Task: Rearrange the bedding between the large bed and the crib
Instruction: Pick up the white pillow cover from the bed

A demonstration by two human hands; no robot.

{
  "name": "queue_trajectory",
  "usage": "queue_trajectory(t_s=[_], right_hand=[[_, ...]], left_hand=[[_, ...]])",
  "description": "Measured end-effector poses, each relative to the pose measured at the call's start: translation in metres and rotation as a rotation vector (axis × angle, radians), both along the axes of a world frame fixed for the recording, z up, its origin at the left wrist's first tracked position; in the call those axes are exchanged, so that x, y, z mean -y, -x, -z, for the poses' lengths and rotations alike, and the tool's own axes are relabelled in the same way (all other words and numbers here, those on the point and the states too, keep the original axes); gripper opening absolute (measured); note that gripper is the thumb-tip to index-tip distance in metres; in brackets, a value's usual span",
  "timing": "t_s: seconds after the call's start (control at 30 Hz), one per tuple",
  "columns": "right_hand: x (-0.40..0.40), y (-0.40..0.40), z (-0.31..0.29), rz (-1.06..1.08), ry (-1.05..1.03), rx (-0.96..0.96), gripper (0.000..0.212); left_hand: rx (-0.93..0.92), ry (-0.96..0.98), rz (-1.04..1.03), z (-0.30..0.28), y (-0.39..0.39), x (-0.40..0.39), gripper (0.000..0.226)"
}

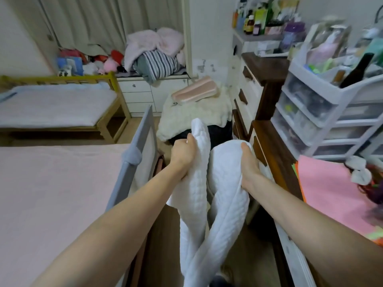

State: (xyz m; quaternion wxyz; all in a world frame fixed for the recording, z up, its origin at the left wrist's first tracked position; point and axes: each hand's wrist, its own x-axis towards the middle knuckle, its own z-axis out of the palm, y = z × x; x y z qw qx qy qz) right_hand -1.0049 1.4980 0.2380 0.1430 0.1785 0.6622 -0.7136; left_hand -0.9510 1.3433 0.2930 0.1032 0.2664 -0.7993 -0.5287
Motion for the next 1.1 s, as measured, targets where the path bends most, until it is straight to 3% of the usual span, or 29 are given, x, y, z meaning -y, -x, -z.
queue_trajectory(t_s=[0.27, 0.53, 0.73, 0.87, 1.03, 1.1], right_hand=[[0.068, 0.214, -0.016, 0.043, 0.056, 0.018, 0.061], [0.147, 0.42, -0.043, -0.02, 0.054, -0.005, 0.074], [0.211, 0.565, -0.039, 0.043, 0.046, -0.03, 0.067], [0.245, 0.656, -0.037, 0.14, 0.07, -0.024, 0.077], [0.269, 0.757, -0.045, 0.213, 0.035, -0.066, 0.061], [0.281, 0.815, -0.046, 0.278, 0.097, -0.026, 0.069]], left_hand=[[0.008, 0.04, -0.1, 0.0, 0.208, 0.065, 0.05], [-0.037, -0.047, -0.219, -0.005, 0.398, 0.152, 0.045], [-0.029, -0.067, -0.134, -0.004, 0.561, 0.208, 0.043], [0.003, -0.054, -0.097, -0.01, 0.659, 0.256, 0.038], [0.082, 0.023, -0.086, -0.017, 0.762, 0.291, 0.056], [0.08, 0.044, -0.068, -0.013, 0.819, 0.307, 0.057]])
